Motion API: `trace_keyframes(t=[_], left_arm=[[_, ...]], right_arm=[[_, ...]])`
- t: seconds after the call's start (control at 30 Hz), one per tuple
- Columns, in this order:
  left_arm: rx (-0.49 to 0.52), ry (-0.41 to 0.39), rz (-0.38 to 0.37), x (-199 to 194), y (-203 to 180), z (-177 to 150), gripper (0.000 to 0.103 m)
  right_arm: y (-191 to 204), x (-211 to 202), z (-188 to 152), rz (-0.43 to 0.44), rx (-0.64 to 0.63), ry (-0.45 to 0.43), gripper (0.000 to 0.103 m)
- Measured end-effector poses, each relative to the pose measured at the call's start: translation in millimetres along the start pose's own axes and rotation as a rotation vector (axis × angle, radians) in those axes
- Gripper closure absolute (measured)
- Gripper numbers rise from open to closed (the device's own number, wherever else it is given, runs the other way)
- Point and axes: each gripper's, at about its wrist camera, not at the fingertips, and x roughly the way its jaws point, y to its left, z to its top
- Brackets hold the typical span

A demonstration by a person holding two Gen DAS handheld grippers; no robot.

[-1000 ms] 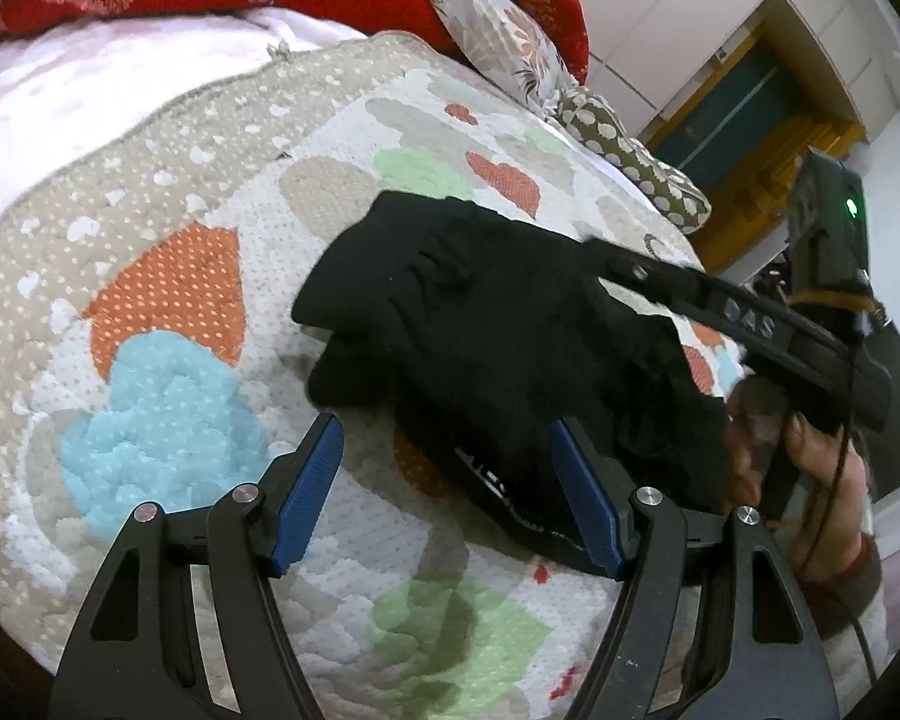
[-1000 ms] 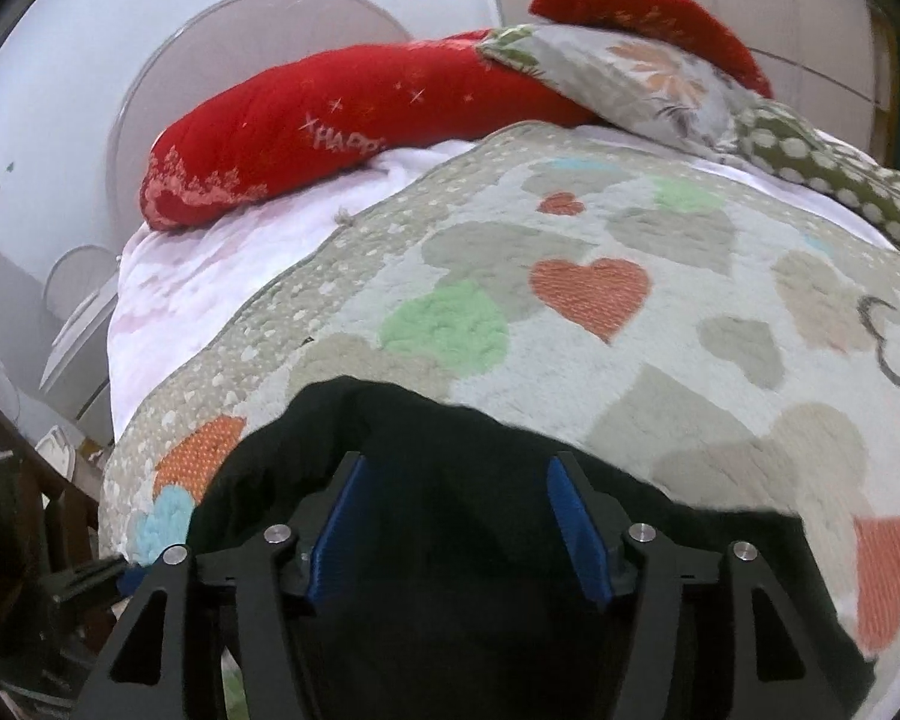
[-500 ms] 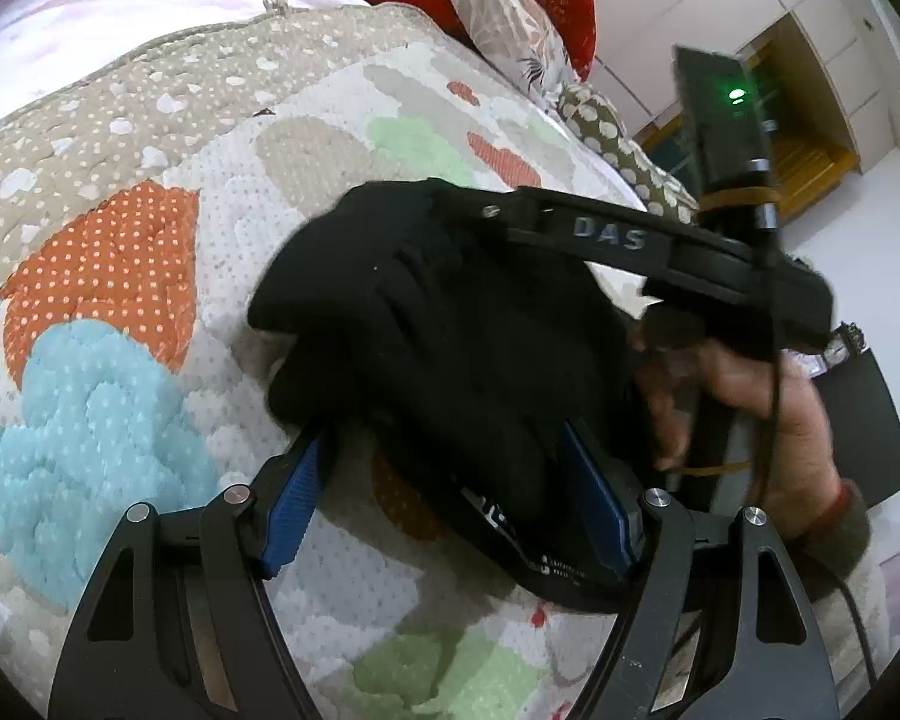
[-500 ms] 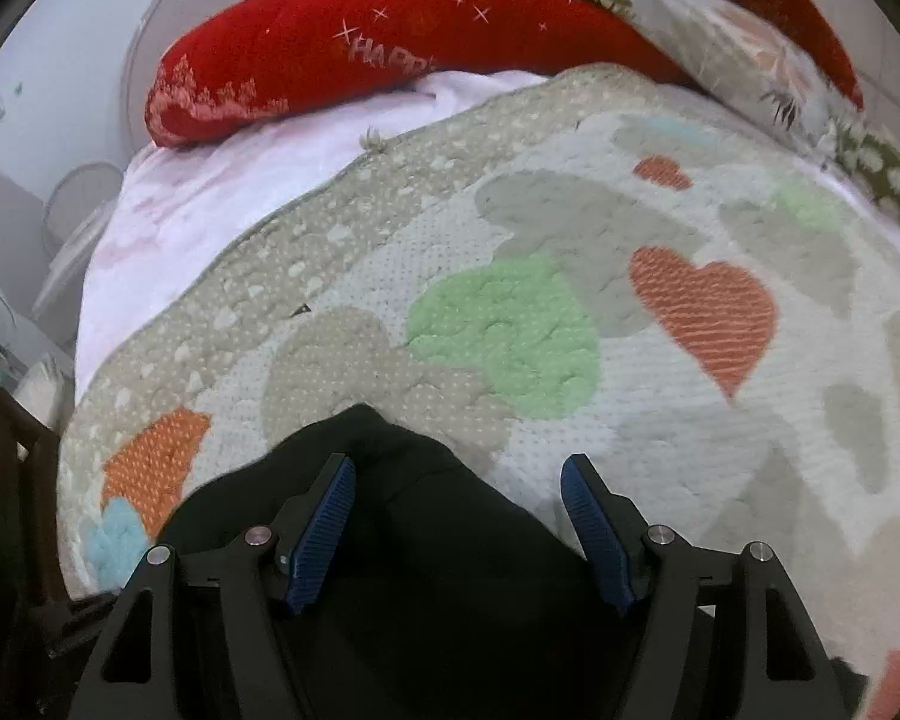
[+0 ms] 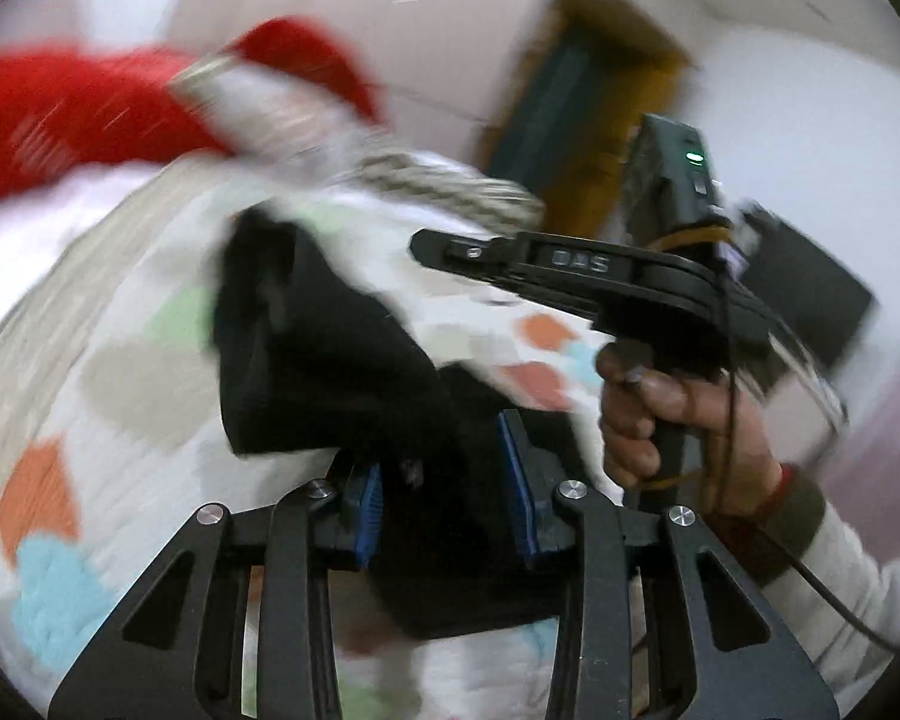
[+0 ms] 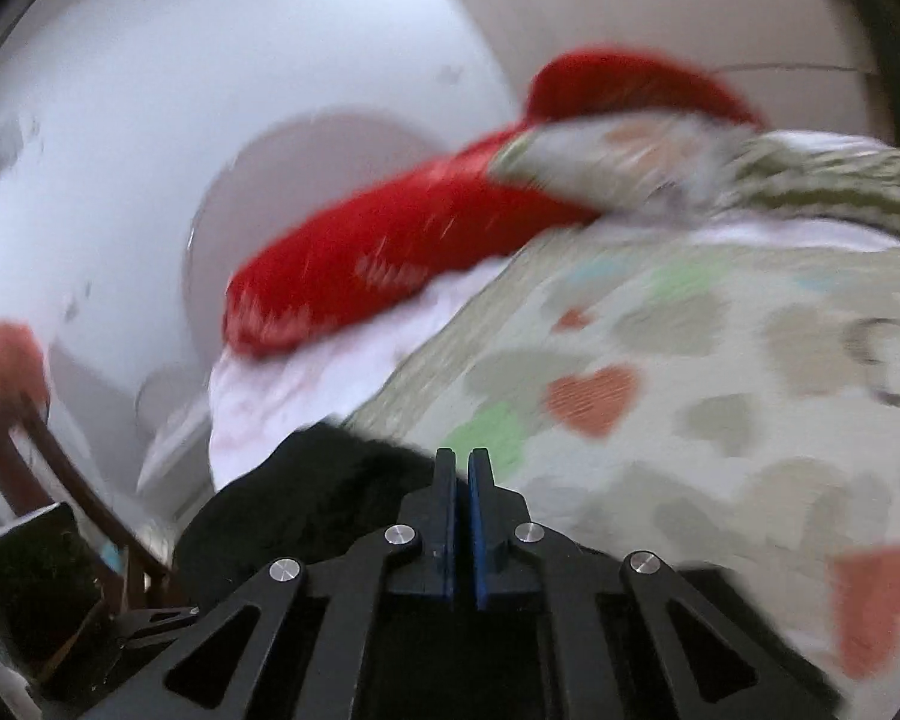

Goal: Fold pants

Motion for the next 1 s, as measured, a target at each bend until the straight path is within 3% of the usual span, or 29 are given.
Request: trace_keyframes(t=[0.07,0.17,0.3,0.33,0.37,0.4,0.43,0.47,0.6,0.77,0.83,0.87,0.93,0.97,1.0], left_arm=[[0.096,0.042,-0.066,20,-36,-5,0.07],[0.183,0.152,-0.136,64,-74,-29,0.07],[0.203,0.289,-0.17,106,-90,-55,0.07],[0.205,0.317,-0.181,110,-91,-58,0.07],[0.214,0.34,-0.178,110,-92,-59,0.07],[0.234,0.34,-0.167,106,-95,-60,0.07],[0.256,0.326,-0.164,100,-97,-60,0.07],[0.283,0.307,-0.16,90,-99,-59,0.066],[0.319,0.223,-0.138,50,-83,-47,0.04],[0.263,0.164,-0.004,48,-46,-33,0.04],[0.222,0.185,0.029,60,-33,-30,0.04],[0.191,0.198,0.044,67,-25,-29,0.04],[0.154,0.211,0.067,75,-17,-28,0.04],[0.131,0.218,0.079,78,-13,-28,0.04],[0.119,0.219,0.085,79,-13,-29,0.04]], right_arm=[[-22,-41,-11,-0.079,0.039,-0.043,0.099],[-53,-76,-37,-0.239,0.1,-0.021,0.099],[-68,-98,-69,-0.308,0.184,0.008,0.096],[-71,-104,-73,-0.32,0.196,0.007,0.092],[-72,-109,-78,-0.336,0.208,-0.002,0.076],[-74,-113,-81,-0.342,0.218,-0.012,0.053],[-77,-118,-85,-0.338,0.243,-0.032,0.045],[-81,-121,-87,-0.322,0.265,-0.049,0.041],[-87,-120,-101,-0.277,0.326,-0.037,0.04],[-78,-86,-116,-0.244,0.307,0.07,0.04],[-75,-70,-121,-0.262,0.283,0.118,0.057],[-73,-66,-122,-0.297,0.257,0.131,0.073],[-70,-73,-124,-0.301,0.242,0.106,0.082],[-69,-79,-123,-0.304,0.238,0.089,0.094],[-65,-91,-122,-0.31,0.224,0.065,0.098]])
